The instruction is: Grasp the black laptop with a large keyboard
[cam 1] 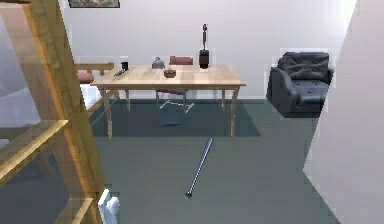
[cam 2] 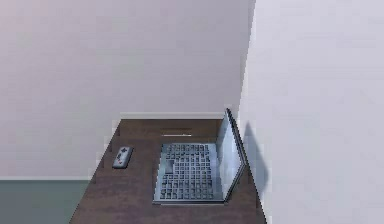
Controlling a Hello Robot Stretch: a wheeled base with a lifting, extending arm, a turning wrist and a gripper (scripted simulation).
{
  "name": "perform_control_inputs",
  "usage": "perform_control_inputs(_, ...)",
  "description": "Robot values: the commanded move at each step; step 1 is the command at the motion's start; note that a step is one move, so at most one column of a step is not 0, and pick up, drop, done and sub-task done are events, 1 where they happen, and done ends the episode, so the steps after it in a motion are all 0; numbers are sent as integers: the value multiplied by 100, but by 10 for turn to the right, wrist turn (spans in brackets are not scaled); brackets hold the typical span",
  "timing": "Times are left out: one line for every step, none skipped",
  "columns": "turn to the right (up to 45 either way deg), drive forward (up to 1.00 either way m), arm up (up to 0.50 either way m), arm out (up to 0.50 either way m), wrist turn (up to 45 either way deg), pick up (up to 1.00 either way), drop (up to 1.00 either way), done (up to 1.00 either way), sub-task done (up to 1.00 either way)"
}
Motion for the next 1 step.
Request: perform_control_inputs(0, 0, 50, 0, 0, 0, 0, 0, 0)
